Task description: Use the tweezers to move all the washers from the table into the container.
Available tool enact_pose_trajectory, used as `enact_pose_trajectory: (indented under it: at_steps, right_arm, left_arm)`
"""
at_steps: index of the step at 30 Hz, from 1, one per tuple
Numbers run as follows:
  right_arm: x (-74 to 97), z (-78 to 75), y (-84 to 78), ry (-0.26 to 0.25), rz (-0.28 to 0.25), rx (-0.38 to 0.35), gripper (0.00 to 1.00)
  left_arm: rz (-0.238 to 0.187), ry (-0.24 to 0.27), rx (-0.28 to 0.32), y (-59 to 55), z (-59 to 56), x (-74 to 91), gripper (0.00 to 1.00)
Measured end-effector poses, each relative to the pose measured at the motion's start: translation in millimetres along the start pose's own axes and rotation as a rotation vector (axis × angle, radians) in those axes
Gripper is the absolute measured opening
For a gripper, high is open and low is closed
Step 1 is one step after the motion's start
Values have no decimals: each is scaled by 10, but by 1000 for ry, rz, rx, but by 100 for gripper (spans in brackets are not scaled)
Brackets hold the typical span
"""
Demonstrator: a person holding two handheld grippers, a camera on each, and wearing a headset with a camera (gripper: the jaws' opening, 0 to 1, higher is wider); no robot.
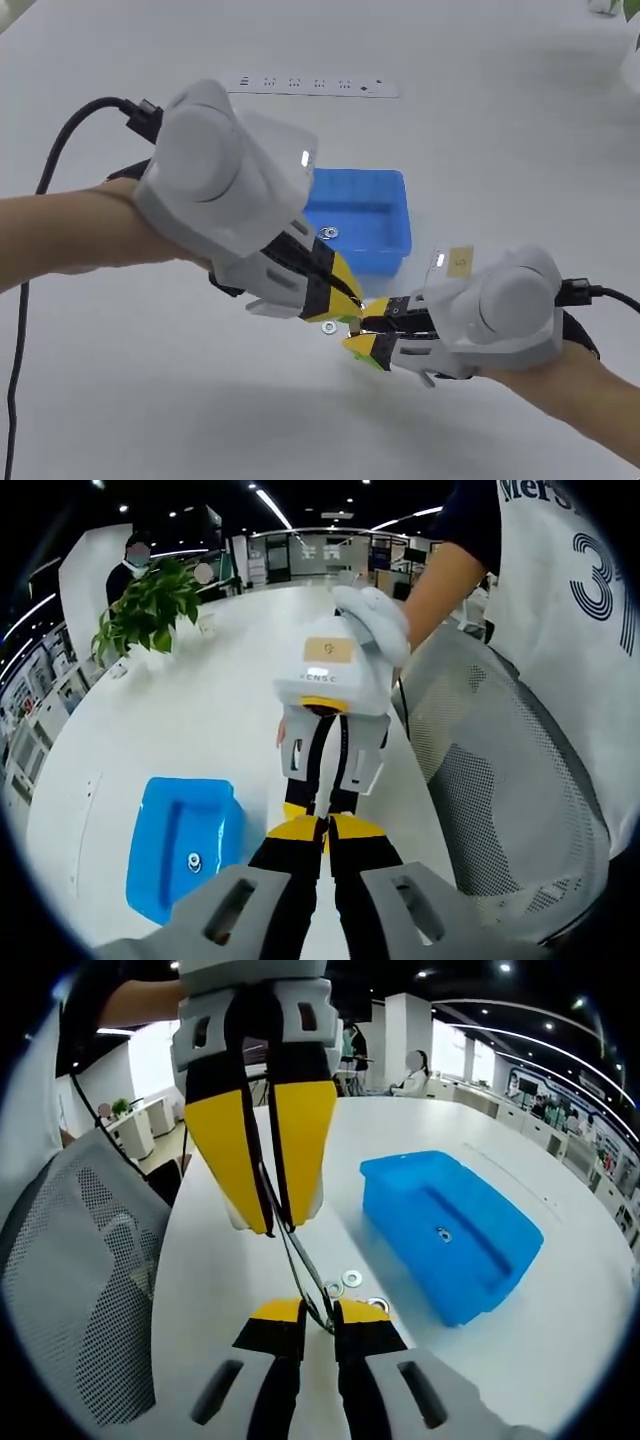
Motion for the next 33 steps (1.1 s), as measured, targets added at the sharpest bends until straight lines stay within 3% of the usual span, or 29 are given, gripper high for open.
enact_pose_trajectory:
  at_steps: [11, 20, 26, 33]
  right_arm:
    - [1, -14, -6, 4, 2, -6, 11]
    - [-8, 49, 12, 14, 4, 14, 11]
    - [11, 89, 112, 19, -10, 41, 10]
    - [78, 72, 319, 3, -48, 86, 10]
  left_arm:
    - [4, 6, 11, 0, 63, -29, 6]
    - [8, -15, 3, -16, 18, 8, 6]
    - [-3, -15, -12, 17, -18, 115, 6]
    - [-35, 14, -44, 152, -28, 307, 6]
Point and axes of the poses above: the centre of the closed fingertips' face, and the gripper's own axes: x roughly backward along the fingers, z roughly to its left, y roughly out of its top, the point moved 2 cm from there along x, roughly backward along the fingers, and after that the axes turned 4 degrees about -z, right-handed, at the moved point
